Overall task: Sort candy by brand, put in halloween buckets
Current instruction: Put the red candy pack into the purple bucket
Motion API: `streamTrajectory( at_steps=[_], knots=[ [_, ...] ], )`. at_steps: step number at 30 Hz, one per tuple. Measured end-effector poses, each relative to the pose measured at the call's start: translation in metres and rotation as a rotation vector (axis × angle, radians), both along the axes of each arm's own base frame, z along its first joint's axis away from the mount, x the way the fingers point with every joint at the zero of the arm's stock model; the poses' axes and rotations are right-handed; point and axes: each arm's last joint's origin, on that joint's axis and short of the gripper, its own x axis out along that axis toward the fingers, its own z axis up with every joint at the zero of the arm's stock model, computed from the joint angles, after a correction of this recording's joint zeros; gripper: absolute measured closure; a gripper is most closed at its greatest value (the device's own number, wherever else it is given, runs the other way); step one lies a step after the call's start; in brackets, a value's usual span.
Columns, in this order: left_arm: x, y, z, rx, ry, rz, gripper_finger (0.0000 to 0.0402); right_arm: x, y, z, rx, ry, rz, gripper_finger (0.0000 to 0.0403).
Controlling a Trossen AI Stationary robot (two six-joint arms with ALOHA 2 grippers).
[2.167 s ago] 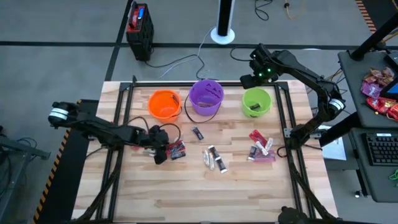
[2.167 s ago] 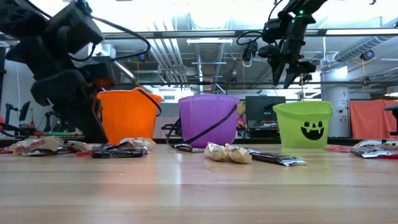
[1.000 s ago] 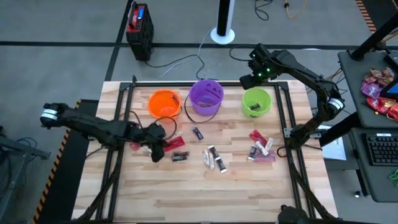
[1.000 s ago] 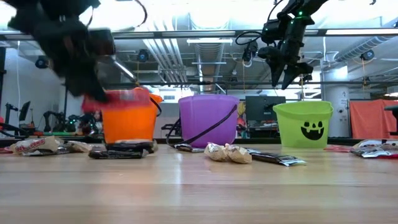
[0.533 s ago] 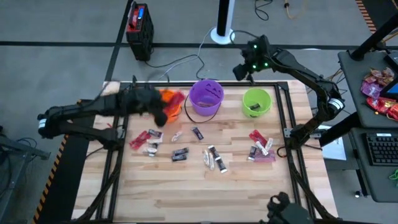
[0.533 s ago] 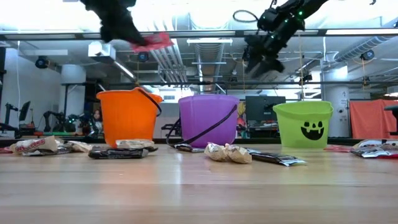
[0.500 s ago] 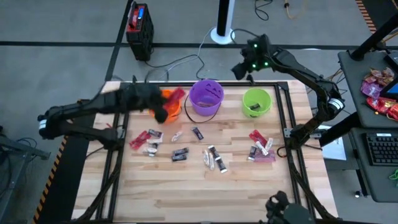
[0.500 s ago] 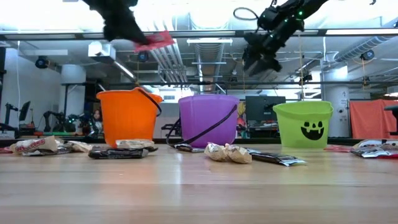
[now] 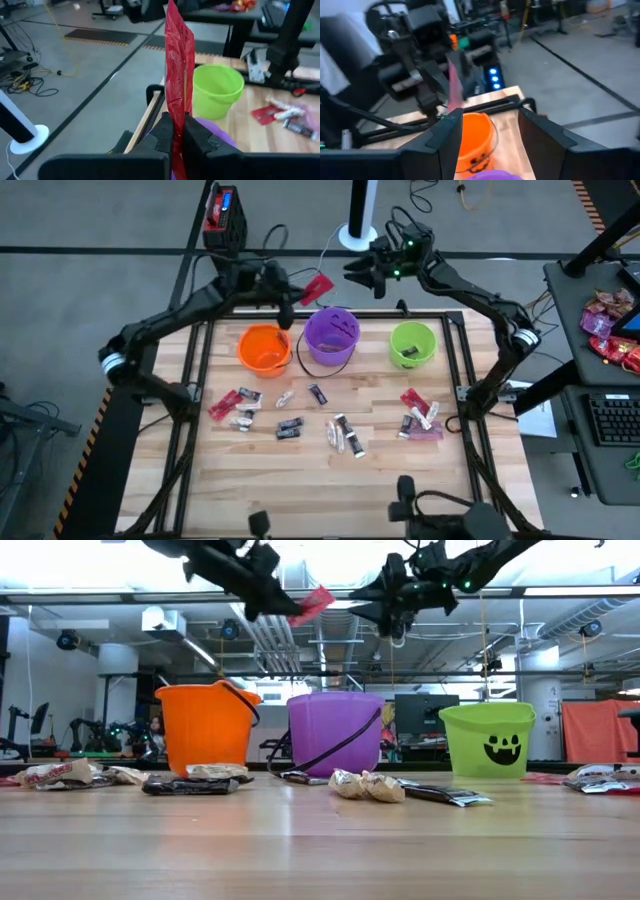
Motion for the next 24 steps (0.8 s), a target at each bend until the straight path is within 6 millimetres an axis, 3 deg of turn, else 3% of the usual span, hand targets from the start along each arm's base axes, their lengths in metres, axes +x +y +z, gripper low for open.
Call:
streamTrajectory(
  at_steps=[8,24],
  knots=[
    [0.014,0.024,-0.01,-0.009,0.003,0.03,0.0401,0.011,-0.013,-0.012,0.118,0.011,0.133,0.0218],
    [0.041,0.041,-0.019,-0.017,-0.012,-0.009,0.0401,0.027,-0.03,-0.033,0.159,-0.026,0.15,0.0235]
  ],
)
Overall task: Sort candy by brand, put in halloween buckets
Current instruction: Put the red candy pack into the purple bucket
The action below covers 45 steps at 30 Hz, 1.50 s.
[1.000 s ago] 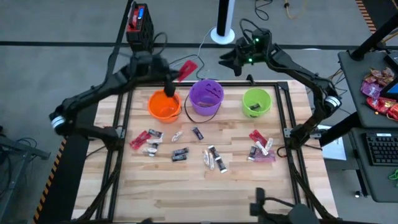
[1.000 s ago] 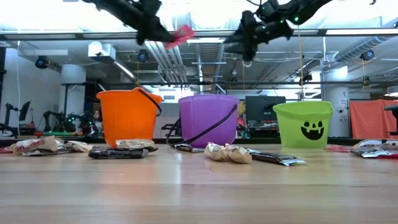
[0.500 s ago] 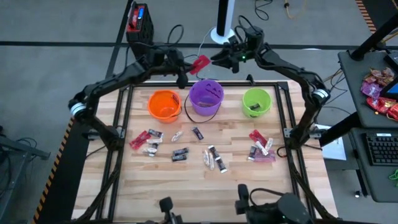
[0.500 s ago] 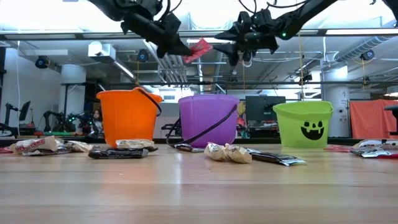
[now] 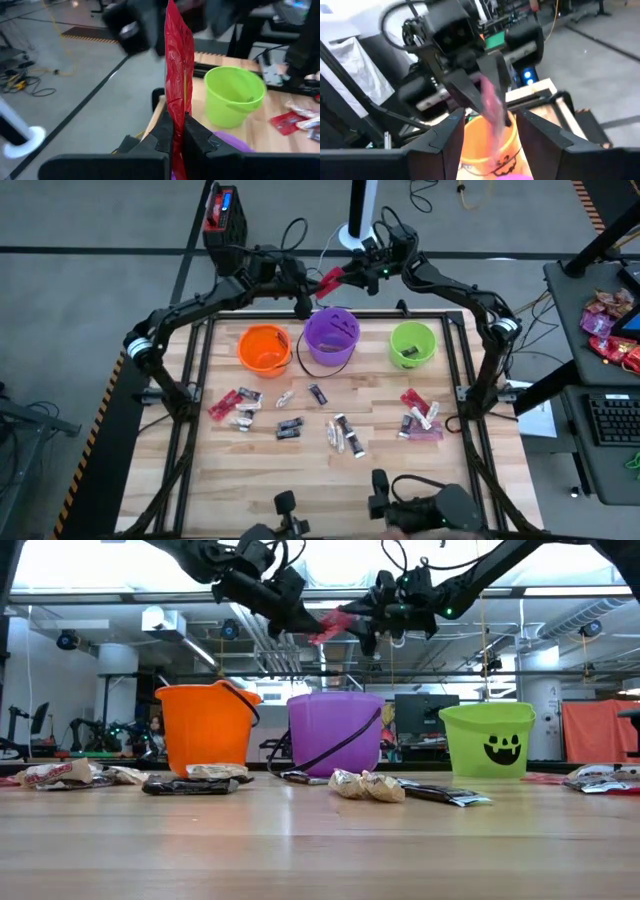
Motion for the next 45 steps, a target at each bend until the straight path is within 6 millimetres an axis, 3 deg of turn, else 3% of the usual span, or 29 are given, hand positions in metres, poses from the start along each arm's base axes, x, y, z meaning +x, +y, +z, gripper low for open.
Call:
streamTrajectory(
  at_steps=[6,12,24,36,41,45],
  knots=[
    [0.007,0.005,-0.008,-0.023,0.009,-0.016,0.0401,0.002,-0.007,-0.012,0.038,0.013,0.03,0.0287],
    [0.01,0.007,-0.013,-0.069,0.001,-0.005,0.0401,-0.002,-0.014,-0.019,0.055,0.022,0.046,0.0381],
    [0.015,0.008,-0.019,-0.164,-0.016,0.002,0.0356,-0.011,-0.023,-0.026,0.111,0.036,0.093,0.039],
    [0.013,0.001,-0.03,-0.395,0.046,0.07,0.0317,-0.017,-0.035,-0.046,0.196,0.065,0.182,0.0391],
    [0.009,-0.002,-0.026,-0.414,0.052,0.073,0.0316,-0.018,-0.035,-0.047,0.207,0.067,0.194,0.0391],
    [0.001,-0.008,-0.016,-0.455,0.157,0.073,0.0316,-0.017,-0.034,-0.049,0.229,0.081,0.198,0.0391]
  ],
)
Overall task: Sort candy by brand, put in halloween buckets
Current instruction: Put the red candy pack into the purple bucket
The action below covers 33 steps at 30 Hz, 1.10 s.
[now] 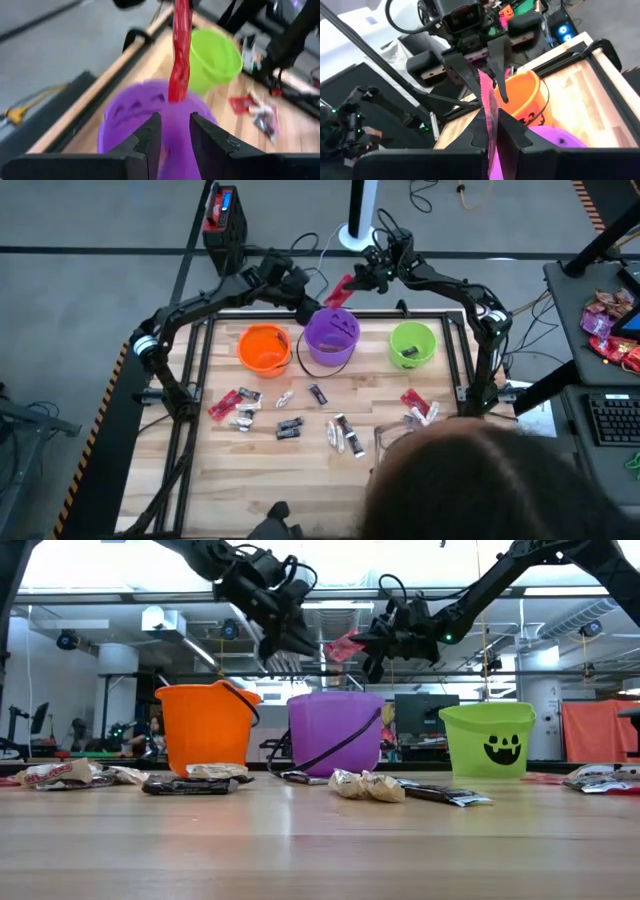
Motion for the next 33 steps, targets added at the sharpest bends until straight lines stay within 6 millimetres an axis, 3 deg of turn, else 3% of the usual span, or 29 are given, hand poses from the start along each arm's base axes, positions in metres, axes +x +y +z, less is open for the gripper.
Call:
streamTrajectory(
  at_steps=[8,12,16,25,33],
  knots=[
    [-0.027,-0.021,0.043,0.016,0.291,-0.122,0.0316,0.013,0.011,0.0,0.037,0.02,0.032,0.0391],
    [-0.042,-0.036,0.053,-0.045,0.384,-0.165,0.0316,0.024,0.023,0.006,0.03,0.04,-0.022,0.0391],
    [-0.056,-0.065,0.058,-0.072,0.378,-0.2,0.0316,0.03,0.038,0.011,-0.009,0.101,-0.115,0.0389],
    [-0.093,-0.14,0.05,-0.039,0.313,-0.091,0.0316,0.024,0.085,0.015,-0.294,0.494,-0.336,0.0375],
    [-0.104,-0.197,0.019,-0.029,0.221,-0.047,0.0316,0.023,0.093,0.018,-0.27,0.529,-0.341,0.0371]
  ],
)
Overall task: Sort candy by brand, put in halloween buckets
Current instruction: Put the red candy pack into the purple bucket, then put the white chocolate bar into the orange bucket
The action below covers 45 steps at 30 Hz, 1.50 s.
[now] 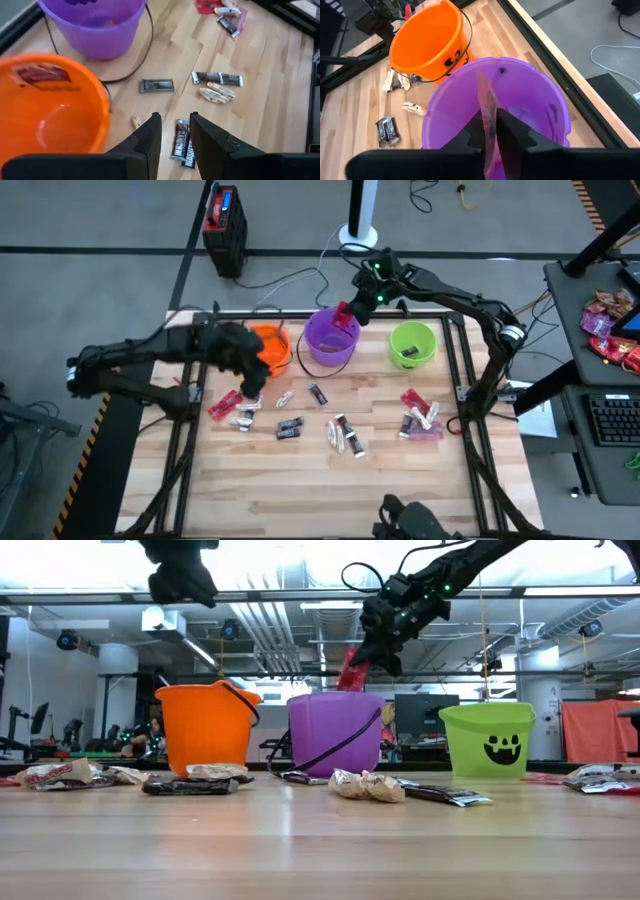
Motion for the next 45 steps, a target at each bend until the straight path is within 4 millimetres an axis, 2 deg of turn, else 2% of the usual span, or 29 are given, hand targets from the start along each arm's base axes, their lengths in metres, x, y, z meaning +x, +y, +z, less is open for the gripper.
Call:
streamTrajectory(
  at_steps=[3,7,13,15,20,23,28,38,41,45],
  knots=[
    [0.002,-0.016,-0.019,0.004,0.006,0.034,0.031,0.001,0.002,0.0,-0.001,0.001,0.006,0.0354],
    [0.007,-0.033,-0.042,0.005,0.009,0.073,0.0282,0.005,0.007,0.0,-0.001,0.008,0.02,0.0312],
    [0.011,-0.041,-0.083,0.108,0.082,0.089,0.0235,0.006,0.011,0.004,-0.008,0.009,0.009,0.0249],
    [0.014,-0.041,-0.099,0.122,0.059,0.09,0.0226,0.005,0.013,0.008,-0.005,-0.001,0.006,0.0236],
    [0.02,-0.042,-0.14,0.148,-0.065,0.101,0.0221,0.002,0.022,0.02,-0.016,-0.029,0.018,0.0222],
    [0.019,-0.042,-0.163,0.156,-0.057,0.111,0.0225,0.001,0.029,0.029,-0.032,-0.048,0.029,0.022],
    [0.025,-0.042,-0.184,0.184,0.025,0.096,0.0232,-0.002,0.036,0.04,-0.056,-0.056,0.004,0.022],
    [0.044,-0.045,-0.192,0.169,0.065,0.113,0.0232,-0.005,0.039,0.043,-0.061,-0.048,-0.006,0.022],
    [0.047,-0.045,-0.188,0.161,0.063,0.122,0.0233,-0.005,0.039,0.043,-0.062,-0.049,-0.005,0.022],
    [0.051,-0.045,-0.174,0.164,0.043,0.131,0.0233,-0.005,0.039,0.043,-0.064,-0.048,-0.004,0.022]
  ],
)
